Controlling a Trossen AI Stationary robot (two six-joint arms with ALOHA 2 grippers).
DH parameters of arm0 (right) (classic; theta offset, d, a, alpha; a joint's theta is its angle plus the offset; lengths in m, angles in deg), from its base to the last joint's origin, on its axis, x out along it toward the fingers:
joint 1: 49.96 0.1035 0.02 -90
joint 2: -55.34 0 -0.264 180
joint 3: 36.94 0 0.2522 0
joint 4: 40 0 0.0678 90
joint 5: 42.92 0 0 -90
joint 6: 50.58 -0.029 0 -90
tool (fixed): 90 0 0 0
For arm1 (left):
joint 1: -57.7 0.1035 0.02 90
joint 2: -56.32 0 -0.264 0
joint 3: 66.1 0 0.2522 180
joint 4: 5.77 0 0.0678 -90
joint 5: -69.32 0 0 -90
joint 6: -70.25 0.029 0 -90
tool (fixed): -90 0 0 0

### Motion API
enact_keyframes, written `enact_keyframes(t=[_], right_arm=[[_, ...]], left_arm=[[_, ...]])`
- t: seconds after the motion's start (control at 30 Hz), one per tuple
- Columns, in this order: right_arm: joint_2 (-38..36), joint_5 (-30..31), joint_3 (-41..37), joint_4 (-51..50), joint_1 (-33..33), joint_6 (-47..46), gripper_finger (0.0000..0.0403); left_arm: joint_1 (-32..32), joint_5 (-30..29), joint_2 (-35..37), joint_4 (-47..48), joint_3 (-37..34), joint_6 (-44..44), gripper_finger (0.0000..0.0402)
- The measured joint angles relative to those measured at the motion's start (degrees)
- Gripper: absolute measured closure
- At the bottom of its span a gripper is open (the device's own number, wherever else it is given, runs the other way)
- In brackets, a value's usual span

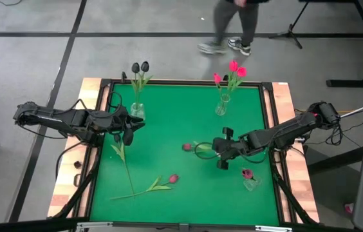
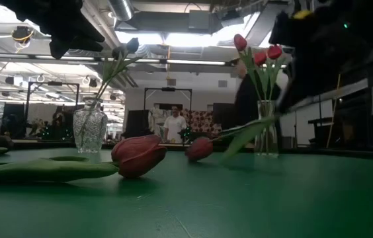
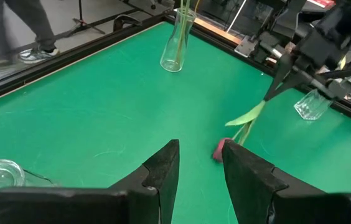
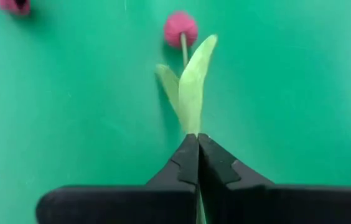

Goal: Sort flowers into vase by color
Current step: Put the right red flower into the bottom transparent vase

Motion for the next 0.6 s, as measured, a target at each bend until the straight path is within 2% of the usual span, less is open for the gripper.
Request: enact_keyframes(t=[0.17,0.27,0.37,0.6], right_arm=[[-1.9,-1.0,0.0,-0.6,0.0,-1.3,0.0398],[-1.7,-4.1,0.0,-0.8,0.0,-2.2,0.0372],[-0.9,-6.6,0.0,-0.8,-1.3,-3.9,0.0322],[4.7,-6.1,0.0,5.4,-6.8,0.3,0.0188]], left_arm=[[0.0,0.0,0.0,0.0,0.0,0.0,0.0282],[0.0,0.0,0.0,0.0,0.0,0.0,0.0282],[0.0,-0.1,0.0,-0.1,0.0,0.0,0.0282],[0.0,-2.1,0.0,-0.3,0.0,0.0,0.0282]])
